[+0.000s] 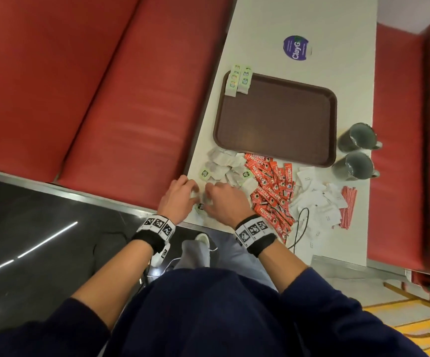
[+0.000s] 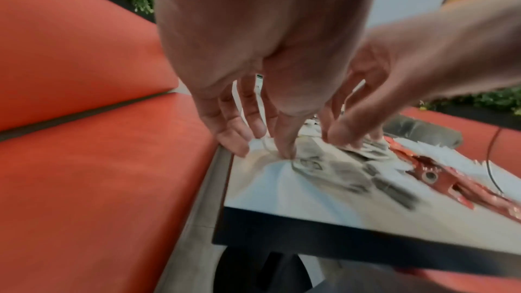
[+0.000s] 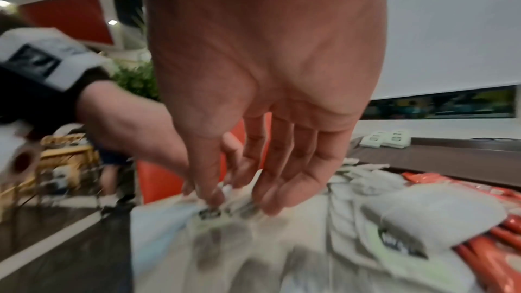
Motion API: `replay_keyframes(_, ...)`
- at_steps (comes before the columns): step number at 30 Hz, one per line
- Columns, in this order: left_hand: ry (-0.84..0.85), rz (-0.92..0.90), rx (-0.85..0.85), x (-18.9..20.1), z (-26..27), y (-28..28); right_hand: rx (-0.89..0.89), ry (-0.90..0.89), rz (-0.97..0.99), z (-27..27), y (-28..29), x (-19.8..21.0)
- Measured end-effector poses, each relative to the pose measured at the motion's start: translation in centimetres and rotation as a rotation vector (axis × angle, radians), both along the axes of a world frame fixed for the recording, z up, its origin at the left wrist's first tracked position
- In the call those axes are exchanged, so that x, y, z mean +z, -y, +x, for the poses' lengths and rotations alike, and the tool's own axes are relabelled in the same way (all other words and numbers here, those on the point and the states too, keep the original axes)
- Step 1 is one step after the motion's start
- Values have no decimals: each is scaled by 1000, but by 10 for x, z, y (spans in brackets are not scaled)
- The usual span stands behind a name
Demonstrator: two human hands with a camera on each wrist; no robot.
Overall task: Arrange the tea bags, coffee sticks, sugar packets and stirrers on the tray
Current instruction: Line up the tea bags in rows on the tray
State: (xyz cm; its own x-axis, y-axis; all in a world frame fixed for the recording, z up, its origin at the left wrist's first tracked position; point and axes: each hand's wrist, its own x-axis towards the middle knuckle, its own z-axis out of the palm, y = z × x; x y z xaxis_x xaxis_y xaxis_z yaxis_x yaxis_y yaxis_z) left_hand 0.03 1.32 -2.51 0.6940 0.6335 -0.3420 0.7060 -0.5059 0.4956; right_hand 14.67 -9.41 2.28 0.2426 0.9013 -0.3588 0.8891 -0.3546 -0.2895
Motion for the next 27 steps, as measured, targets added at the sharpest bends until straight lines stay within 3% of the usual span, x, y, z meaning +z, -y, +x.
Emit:
replay_keyframes(8, -26, -15, -28, -1, 4, 1, -119, 101, -28, -27, 8, -15)
replay_keyframes(18, 42, -74, 77, 8, 3, -4, -293, -191, -71, 0, 19, -15)
replay_keyframes(23, 34, -12, 51, 13, 4, -3, -368, -327, 92, 30, 31, 0)
replay_keyframes(27, 100, -63, 83, 25, 7, -4, -563, -374, 214, 61, 42, 10)
